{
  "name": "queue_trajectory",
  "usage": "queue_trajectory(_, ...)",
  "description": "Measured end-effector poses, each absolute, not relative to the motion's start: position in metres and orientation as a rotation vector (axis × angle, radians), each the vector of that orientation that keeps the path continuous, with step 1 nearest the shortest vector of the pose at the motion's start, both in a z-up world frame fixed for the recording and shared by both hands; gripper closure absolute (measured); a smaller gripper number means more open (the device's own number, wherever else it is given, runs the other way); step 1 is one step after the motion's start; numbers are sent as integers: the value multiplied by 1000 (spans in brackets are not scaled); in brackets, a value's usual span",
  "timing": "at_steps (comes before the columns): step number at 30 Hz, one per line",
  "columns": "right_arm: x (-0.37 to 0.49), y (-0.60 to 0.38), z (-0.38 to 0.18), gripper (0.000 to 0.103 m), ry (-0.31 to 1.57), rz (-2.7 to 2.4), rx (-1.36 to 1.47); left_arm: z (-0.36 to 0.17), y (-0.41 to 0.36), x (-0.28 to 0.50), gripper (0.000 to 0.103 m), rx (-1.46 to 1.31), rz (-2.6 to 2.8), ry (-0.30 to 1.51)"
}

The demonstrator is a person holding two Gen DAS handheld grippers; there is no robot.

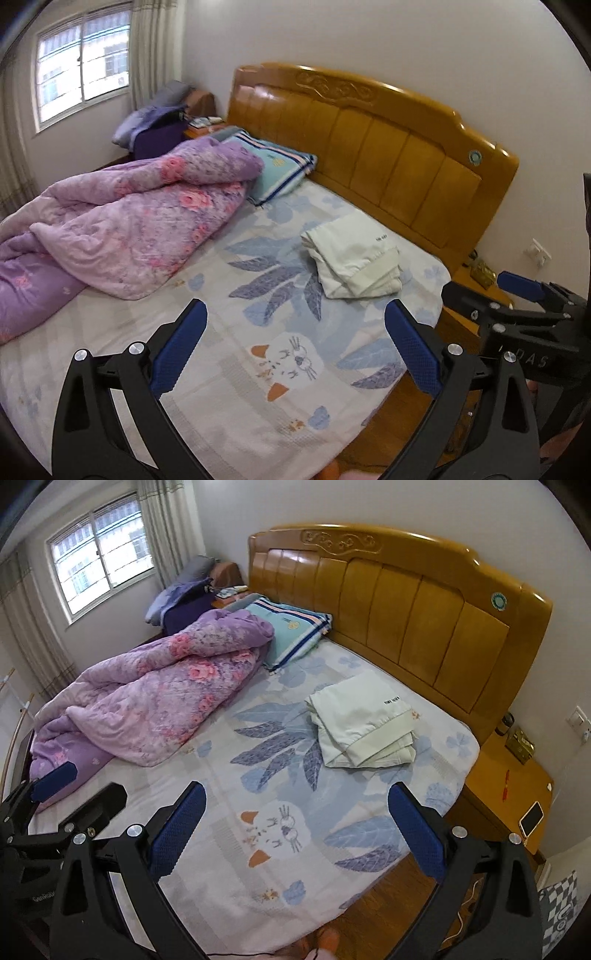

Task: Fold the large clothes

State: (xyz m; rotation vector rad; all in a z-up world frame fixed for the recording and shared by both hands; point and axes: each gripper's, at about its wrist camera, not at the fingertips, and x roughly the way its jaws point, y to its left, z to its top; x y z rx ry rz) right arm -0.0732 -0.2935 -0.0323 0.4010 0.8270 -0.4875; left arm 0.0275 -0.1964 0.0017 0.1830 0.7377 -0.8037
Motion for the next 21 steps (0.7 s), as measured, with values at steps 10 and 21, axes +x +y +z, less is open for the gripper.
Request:
queue_trajectory(10,-115,-250,-4,7,742,-472,383,36,-143,-22,6,183,-677,681)
queue_trajectory(21,-120,-179,-10,7,700,-592,396,26,-85,-7,6,210,-701,664)
